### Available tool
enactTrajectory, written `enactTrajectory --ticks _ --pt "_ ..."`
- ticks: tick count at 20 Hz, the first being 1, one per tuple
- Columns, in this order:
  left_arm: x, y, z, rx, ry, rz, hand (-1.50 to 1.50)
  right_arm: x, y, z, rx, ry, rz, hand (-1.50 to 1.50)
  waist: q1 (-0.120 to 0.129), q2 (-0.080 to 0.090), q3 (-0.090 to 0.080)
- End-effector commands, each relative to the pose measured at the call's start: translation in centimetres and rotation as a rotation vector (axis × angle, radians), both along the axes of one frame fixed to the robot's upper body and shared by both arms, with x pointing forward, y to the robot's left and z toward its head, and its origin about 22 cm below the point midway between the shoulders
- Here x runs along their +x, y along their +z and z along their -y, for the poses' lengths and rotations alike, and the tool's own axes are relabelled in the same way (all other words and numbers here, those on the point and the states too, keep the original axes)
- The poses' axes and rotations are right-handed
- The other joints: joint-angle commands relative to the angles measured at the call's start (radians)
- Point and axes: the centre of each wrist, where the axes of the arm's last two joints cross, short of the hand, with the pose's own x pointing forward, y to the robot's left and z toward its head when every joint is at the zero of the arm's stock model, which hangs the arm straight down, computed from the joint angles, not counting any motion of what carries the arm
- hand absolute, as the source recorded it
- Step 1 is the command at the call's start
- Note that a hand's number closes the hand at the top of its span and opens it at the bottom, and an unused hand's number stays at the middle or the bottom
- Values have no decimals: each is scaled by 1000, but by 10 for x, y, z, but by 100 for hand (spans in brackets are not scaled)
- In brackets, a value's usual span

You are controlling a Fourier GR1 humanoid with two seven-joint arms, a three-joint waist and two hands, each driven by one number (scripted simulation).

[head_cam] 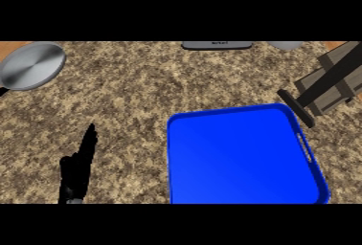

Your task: Pick the lemon from the tray and place it in the tiered basket

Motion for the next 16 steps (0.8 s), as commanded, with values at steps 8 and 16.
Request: enactTrajectory --ticks 8,16 --pt "-1 -12 0 -4 -24 -23 0 -28 125 -9 -144 -166 19 150 26 13 -3" --pt "12 -2 7 -13 -72 -27 0 4 162 24 -61 -234 23 150 74 27 -1"
